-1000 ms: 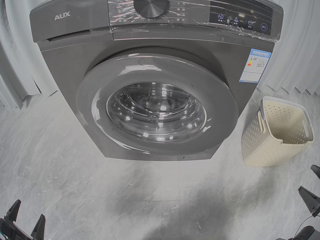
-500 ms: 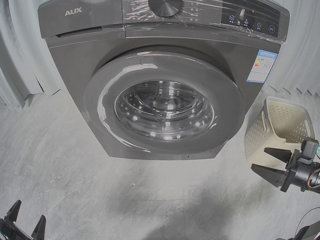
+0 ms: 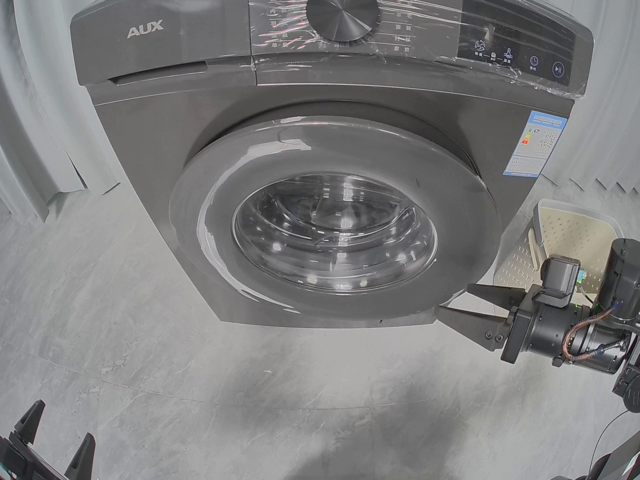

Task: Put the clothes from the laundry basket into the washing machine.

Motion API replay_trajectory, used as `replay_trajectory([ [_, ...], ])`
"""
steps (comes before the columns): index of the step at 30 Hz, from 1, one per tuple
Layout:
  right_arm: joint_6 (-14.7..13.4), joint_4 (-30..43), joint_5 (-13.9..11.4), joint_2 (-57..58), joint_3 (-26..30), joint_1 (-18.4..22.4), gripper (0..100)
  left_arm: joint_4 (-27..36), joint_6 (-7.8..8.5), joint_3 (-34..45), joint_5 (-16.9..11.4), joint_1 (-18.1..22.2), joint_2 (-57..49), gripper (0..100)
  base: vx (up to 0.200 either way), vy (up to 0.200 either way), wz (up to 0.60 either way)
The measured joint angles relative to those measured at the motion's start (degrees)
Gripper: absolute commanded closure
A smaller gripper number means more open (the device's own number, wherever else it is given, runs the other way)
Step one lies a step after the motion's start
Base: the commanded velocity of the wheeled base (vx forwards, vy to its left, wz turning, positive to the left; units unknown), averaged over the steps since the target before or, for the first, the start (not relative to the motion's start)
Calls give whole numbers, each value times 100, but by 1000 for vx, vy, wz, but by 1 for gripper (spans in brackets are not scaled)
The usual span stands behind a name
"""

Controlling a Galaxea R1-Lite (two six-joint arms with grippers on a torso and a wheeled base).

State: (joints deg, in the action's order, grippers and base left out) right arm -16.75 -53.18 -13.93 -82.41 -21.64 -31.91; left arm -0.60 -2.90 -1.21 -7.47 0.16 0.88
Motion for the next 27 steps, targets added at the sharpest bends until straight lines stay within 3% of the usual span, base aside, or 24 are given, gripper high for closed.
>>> replay_trajectory([
  [2, 4, -2, 12, -50, -112, 11, 0, 0, 0, -2, -13, 0, 0, 0, 200, 0, 0],
  [15, 39, -171, 201, -193, -542, 91, 0, 0, -10, -2, -27, 0, 5, 0, 0, 0, 0],
  [21, 39, -564, 479, -213, -630, 276, 0, 2, -7, -2, -29, 0, 5, 0, 0, 0, 0],
  [27, 107, -707, 584, -213, -633, 301, 0, 2, -11, -2, -29, 0, 5, 0, 0, 0, 0],
])
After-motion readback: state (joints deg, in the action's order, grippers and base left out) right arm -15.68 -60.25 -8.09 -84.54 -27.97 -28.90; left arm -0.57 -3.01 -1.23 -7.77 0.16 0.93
